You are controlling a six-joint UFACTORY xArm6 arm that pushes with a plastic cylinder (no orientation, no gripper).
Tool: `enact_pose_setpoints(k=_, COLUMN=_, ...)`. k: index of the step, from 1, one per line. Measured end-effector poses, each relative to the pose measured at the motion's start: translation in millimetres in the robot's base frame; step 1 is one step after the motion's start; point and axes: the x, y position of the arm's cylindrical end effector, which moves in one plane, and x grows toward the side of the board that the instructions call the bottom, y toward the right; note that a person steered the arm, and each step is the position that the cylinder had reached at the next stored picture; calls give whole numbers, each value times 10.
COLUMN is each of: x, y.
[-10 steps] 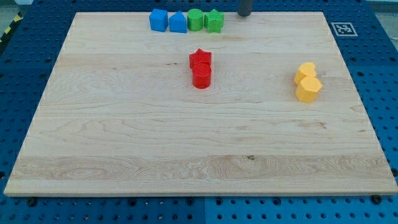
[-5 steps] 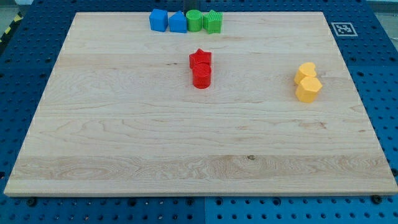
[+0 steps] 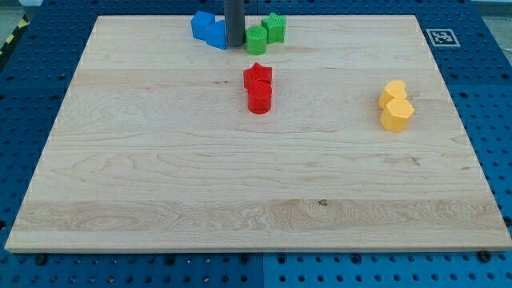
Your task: Move the green circle to the yellow heart
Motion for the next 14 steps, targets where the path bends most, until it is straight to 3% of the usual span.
enact_pose_setpoints(k=6, x=-84, y=68)
enact_pose_setpoints(k=8, x=-104, y=399)
enact_pose_setpoints(k=10, x=62, y=559)
enact_pose_setpoints(k=14, x=664, y=1656)
